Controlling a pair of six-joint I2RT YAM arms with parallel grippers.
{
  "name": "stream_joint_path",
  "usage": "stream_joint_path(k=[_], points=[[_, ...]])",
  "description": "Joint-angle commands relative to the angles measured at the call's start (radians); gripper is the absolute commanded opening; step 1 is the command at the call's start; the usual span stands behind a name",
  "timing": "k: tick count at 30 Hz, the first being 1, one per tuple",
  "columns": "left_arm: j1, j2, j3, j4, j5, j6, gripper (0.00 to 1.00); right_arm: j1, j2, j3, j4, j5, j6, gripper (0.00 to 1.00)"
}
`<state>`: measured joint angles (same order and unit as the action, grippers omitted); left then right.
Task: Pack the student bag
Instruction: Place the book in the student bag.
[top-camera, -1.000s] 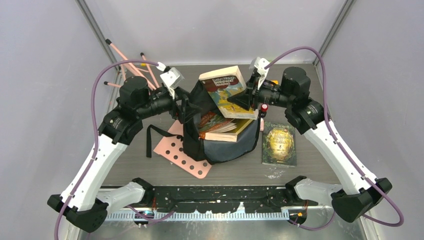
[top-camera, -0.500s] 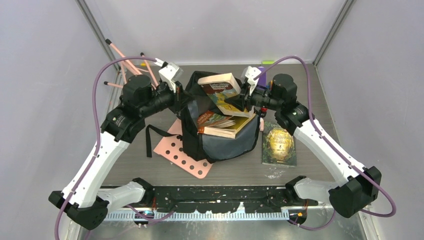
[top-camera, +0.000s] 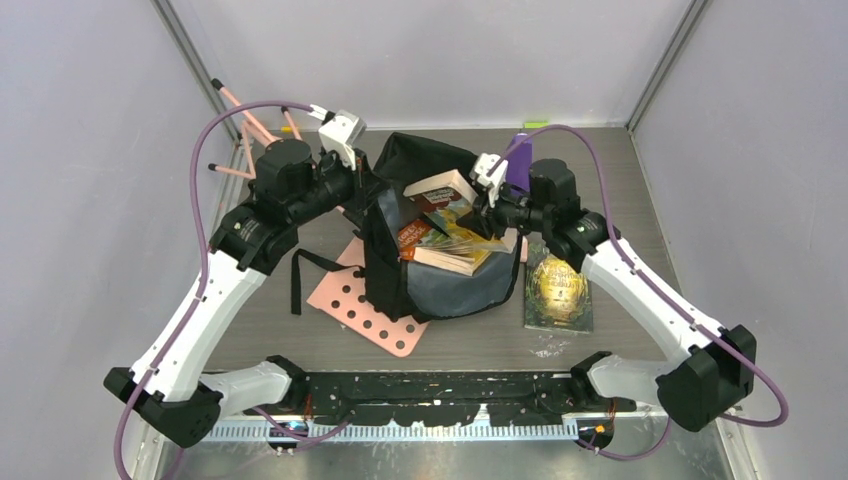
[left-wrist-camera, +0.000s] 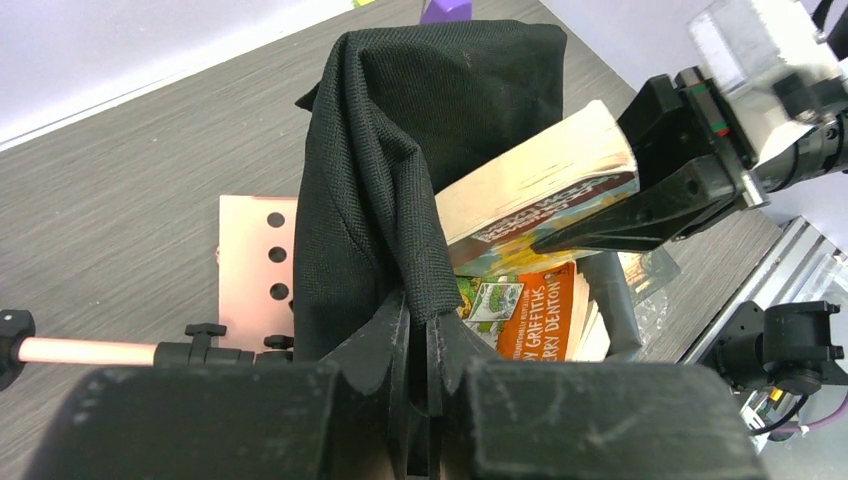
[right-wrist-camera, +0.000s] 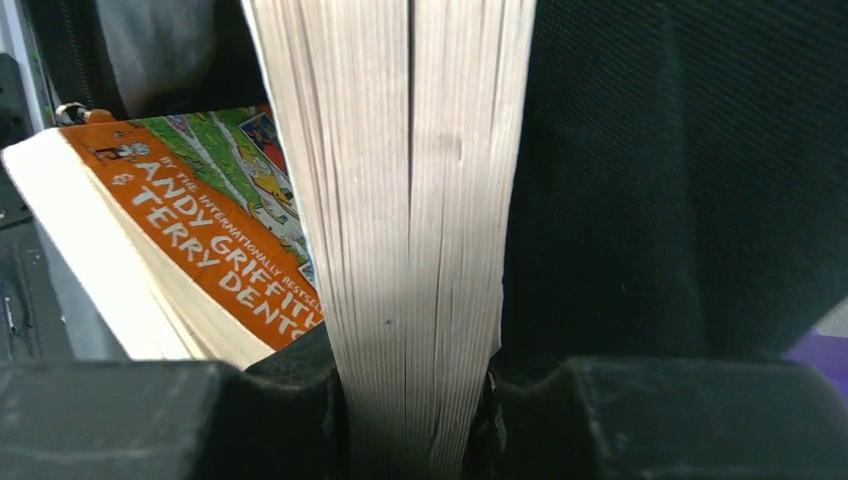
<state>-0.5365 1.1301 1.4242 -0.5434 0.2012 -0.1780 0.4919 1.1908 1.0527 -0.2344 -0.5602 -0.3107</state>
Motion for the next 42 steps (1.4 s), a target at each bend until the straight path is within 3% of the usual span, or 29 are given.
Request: stream_joint_path(k=[1, 4, 8, 10, 11, 13, 24, 29, 36, 42], points=[[0.003, -0.003, 0.051, 0.087, -0.018, -0.005, 0.0, 0.031, 0.062, 0.102, -0.062, 0.068, -0.089, 0.05], [0.003, -0.005, 0.043, 0.087, 0.003, 0.007, 0.0, 0.057, 0.121, 0.146, -0.07, 0.1, -0.098, 0.12], [0.004, -0.007, 0.035, 0.079, 0.001, 0.018, 0.0, 0.077, 0.165, 0.202, -0.057, 0.151, -0.066, 0.33], [0.004, -0.009, 0.033, 0.076, 0.003, 0.021, 0.0, 0.078, 0.173, 0.227, -0.052, 0.169, -0.025, 0.62], [0.004, -0.009, 0.032, 0.076, 0.004, 0.024, 0.0, 0.079, 0.176, 0.242, -0.052, 0.177, 0.012, 0.82], [0.004, -0.009, 0.027, 0.074, 0.001, 0.03, 0.0, 0.079, 0.176, 0.273, -0.066, 0.206, 0.07, 0.93], [0.015, -0.034, -0.039, 0.074, -0.086, 0.059, 0.0, 0.078, 0.082, 0.349, -0.232, 0.363, 0.286, 0.95], [0.016, -0.055, -0.1, 0.099, -0.088, 0.084, 0.0, 0.051, 0.019, 0.345, -0.342, 0.608, 0.387, 0.95], [0.015, -0.077, -0.154, 0.121, -0.119, 0.109, 0.0, -0.21, -0.12, 0.276, -0.422, 0.583, 0.613, 0.96], [0.015, -0.084, -0.175, 0.126, -0.114, 0.115, 0.0, -0.498, -0.159, 0.141, -0.527, 0.721, 0.749, 0.99]])
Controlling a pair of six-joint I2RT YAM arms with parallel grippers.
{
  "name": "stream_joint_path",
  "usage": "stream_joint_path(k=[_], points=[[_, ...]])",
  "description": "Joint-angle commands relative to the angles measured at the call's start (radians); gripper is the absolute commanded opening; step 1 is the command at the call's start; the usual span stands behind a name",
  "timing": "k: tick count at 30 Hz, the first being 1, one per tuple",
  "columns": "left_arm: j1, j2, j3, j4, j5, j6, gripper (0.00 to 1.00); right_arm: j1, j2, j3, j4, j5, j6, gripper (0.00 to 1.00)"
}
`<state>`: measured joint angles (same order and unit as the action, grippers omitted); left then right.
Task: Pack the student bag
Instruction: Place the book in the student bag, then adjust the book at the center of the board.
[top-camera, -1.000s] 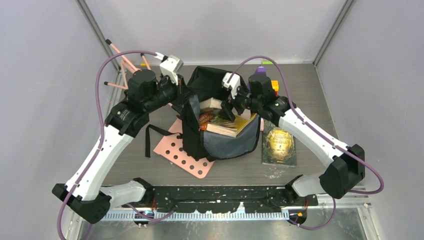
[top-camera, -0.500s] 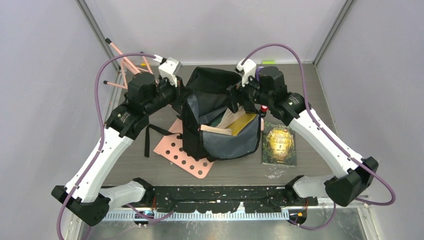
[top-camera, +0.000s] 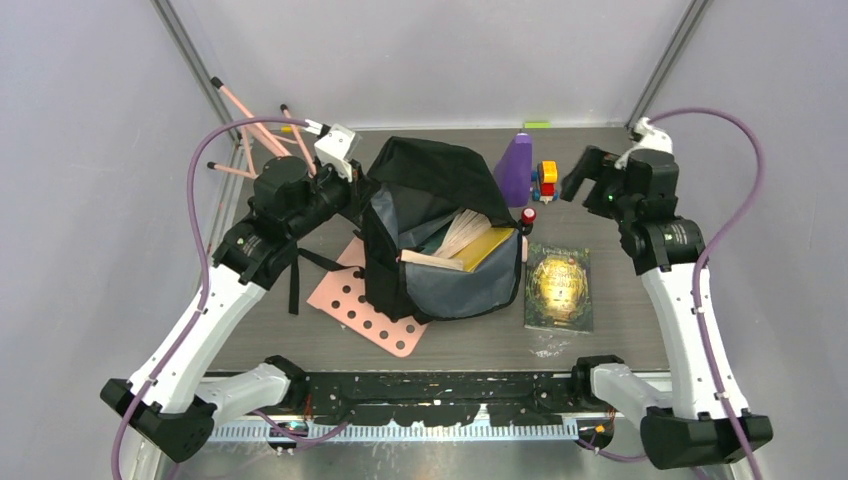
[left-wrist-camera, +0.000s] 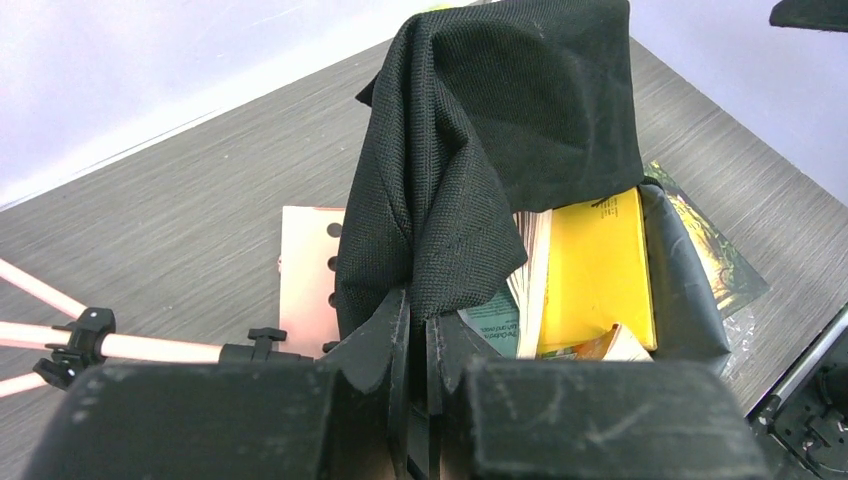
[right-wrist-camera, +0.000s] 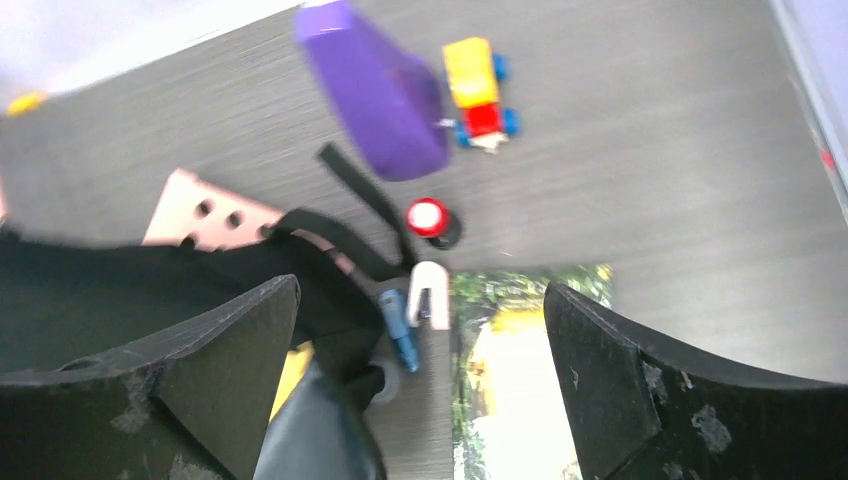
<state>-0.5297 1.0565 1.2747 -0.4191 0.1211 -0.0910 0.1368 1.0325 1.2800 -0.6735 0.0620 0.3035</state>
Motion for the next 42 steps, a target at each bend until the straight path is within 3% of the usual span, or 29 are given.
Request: stream_joint_path(k=[1, 6, 14, 24, 26, 28, 32, 35, 42], points=[[0.008, -0.012, -0.031, 0.001, -0.033, 0.031, 0.0, -0.226, 0.0, -0.136, -0.091, 0.098, 0.163, 0.99], [0.008, -0.027, -0.04, 0.004, -0.028, 0.041, 0.0, -0.386, 0.009, -0.322, -0.036, 0.04, 0.218, 0.99], [0.008, -0.037, -0.046, 0.004, -0.026, 0.046, 0.0, -0.4, 0.189, -0.507, 0.081, 0.031, 0.213, 0.99], [0.008, -0.051, -0.047, 0.007, 0.033, 0.055, 0.01, -0.404, 0.354, -0.573, 0.182, -0.164, 0.226, 0.96], [0.007, -0.051, -0.042, 0.008, 0.06, 0.047, 0.06, -0.403, 0.359, -0.587, 0.186, -0.221, 0.235, 0.91], [0.0, -0.048, -0.023, -0.009, 0.085, 0.05, 0.17, -0.403, 0.351, -0.603, 0.193, -0.261, 0.246, 0.87], [-0.022, -0.047, 0.026, -0.072, 0.09, 0.06, 0.5, -0.401, 0.317, -0.625, 0.199, -0.258, 0.255, 0.8], [-0.044, -0.061, 0.065, -0.125, 0.081, 0.064, 0.66, -0.401, 0.305, -0.636, 0.202, -0.261, 0.256, 0.73], [-0.135, -0.081, 0.218, -0.311, -0.091, 0.087, 0.77, -0.402, 0.301, -0.641, 0.23, -0.268, 0.264, 0.7]])
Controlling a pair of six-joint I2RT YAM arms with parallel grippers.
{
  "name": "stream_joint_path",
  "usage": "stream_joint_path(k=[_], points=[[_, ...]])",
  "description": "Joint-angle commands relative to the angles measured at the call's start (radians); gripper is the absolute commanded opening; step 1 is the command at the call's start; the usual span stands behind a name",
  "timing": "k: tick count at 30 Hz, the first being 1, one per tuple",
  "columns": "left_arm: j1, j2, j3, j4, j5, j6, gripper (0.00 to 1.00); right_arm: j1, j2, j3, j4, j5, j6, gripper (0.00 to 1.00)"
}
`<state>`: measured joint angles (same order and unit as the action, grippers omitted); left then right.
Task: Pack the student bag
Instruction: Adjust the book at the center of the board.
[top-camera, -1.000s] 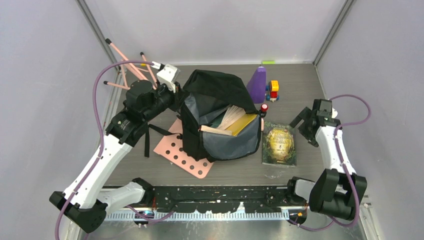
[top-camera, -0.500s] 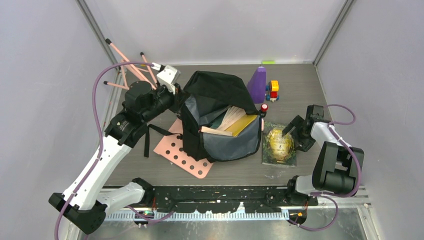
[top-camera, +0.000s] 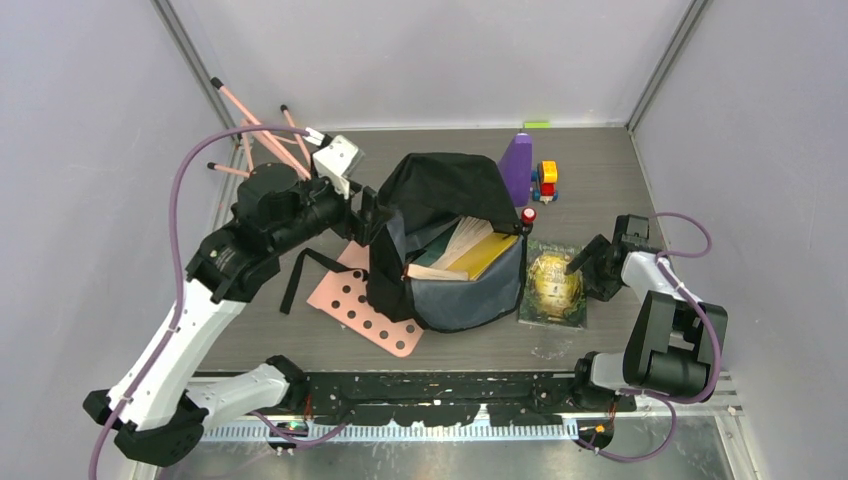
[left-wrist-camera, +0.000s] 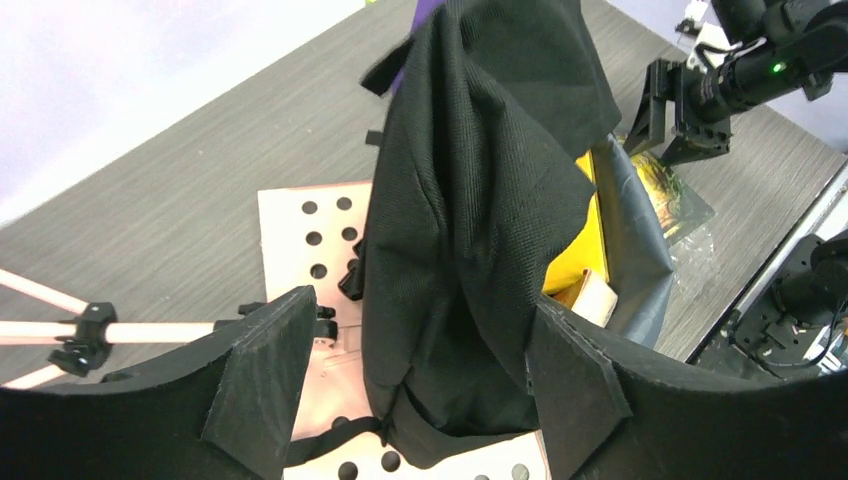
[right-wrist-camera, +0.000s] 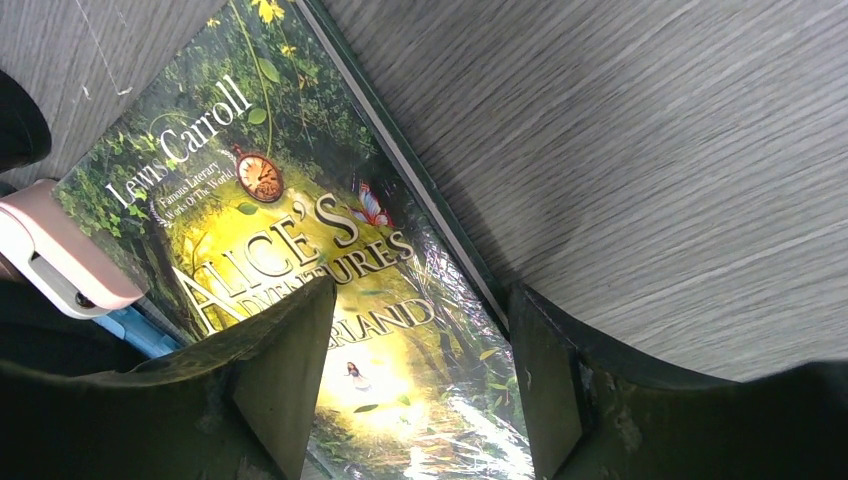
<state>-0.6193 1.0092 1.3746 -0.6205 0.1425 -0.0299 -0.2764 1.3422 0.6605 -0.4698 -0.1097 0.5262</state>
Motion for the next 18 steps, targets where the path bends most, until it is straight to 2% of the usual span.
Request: stream_joint_path(k=[1, 6, 10, 18], points=[[-0.056, -0.029, 0.15, -0.131, -0.122, 0.025, 0.78, 0.011, -0.009, -0.019, 0.03, -0.095, 0.042, 0.7], [-0.123, 0.027, 0.301, -0.188, -0.033, -0.002, 0.79, 0.011, -0.003, -0.008, 0.057, -0.091, 0.047, 0.75], [-0.27, 0.096, 0.406, -0.159, -0.049, -0.007, 0.79, 0.012, -0.008, 0.007, 0.065, -0.068, 0.041, 0.78], [-0.545, 0.431, 0.637, -0.074, -0.059, -0.045, 0.8, 0.011, -0.039, 0.05, 0.06, 0.042, 0.021, 0.87]])
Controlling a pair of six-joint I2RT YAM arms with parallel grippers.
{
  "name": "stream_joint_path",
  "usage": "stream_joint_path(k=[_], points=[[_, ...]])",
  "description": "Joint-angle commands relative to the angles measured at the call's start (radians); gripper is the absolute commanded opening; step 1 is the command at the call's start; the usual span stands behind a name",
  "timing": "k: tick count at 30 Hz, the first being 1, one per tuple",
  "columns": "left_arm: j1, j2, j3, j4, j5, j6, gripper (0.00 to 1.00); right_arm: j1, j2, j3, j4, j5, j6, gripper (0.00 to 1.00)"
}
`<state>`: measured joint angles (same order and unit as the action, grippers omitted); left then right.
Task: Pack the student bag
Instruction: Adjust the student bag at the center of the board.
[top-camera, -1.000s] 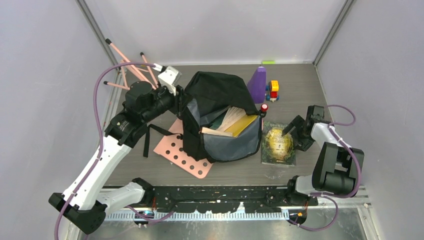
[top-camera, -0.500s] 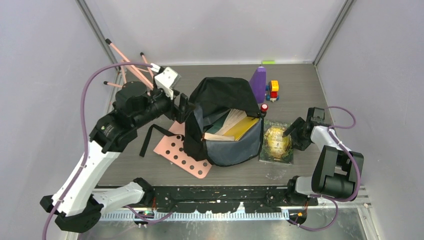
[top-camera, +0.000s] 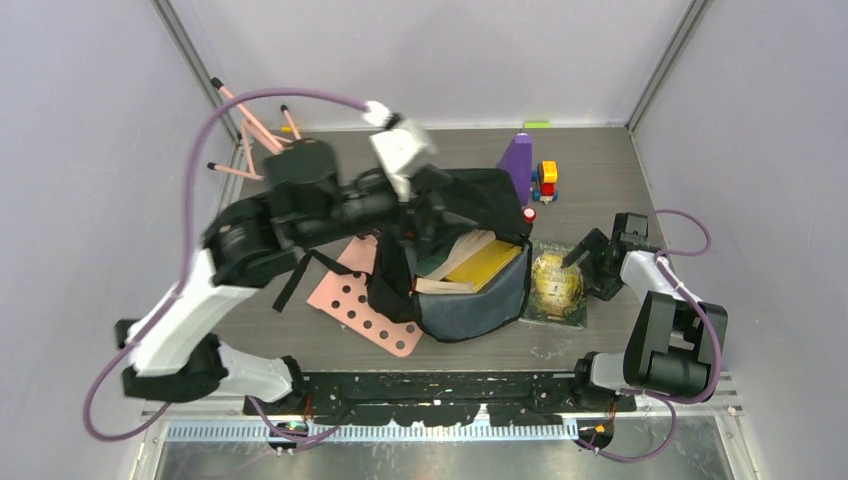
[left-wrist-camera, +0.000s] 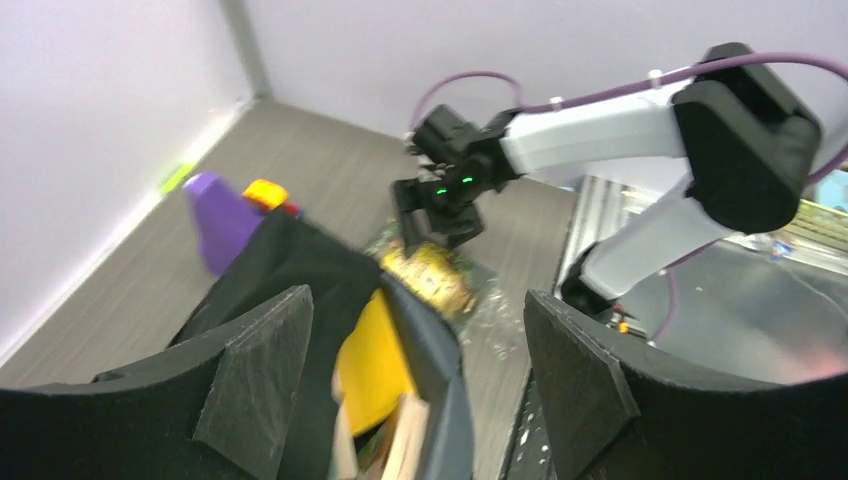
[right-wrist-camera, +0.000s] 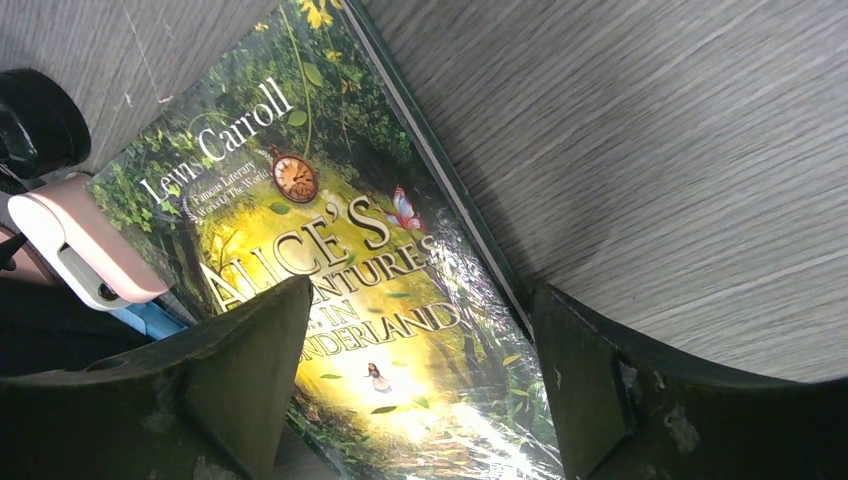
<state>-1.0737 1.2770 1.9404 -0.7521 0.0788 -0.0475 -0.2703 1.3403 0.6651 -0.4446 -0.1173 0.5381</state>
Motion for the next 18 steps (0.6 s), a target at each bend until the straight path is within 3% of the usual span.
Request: stream_joint_path(k=[1, 7, 11, 15, 18], points=[[-0.109, 0.202, 0.087, 0.08, 0.018, -0.043, 0.8, 0.004, -0.04, 0.05, 0.034, 0.057, 0.006, 0.88], [-0.173, 0.336, -0.008, 0.312, 0.153, -0.146, 0.8, -0.004, -0.014, 0.085, 0.041, 0.085, -0.003, 0.91], [-0.175, 0.365, -0.186, 0.486, 0.231, -0.178, 0.79, -0.031, 0.016, 0.118, 0.043, 0.066, -0.008, 0.91], [-0.175, 0.455, -0.273, 0.567, 0.24, -0.176, 0.77, -0.038, 0.031, 0.138, 0.055, 0.062, 0.0, 0.91], [-0.158, 0.526, -0.302, 0.596, 0.167, -0.131, 0.76, -0.041, 0.045, 0.141, 0.075, 0.048, 0.02, 0.91]])
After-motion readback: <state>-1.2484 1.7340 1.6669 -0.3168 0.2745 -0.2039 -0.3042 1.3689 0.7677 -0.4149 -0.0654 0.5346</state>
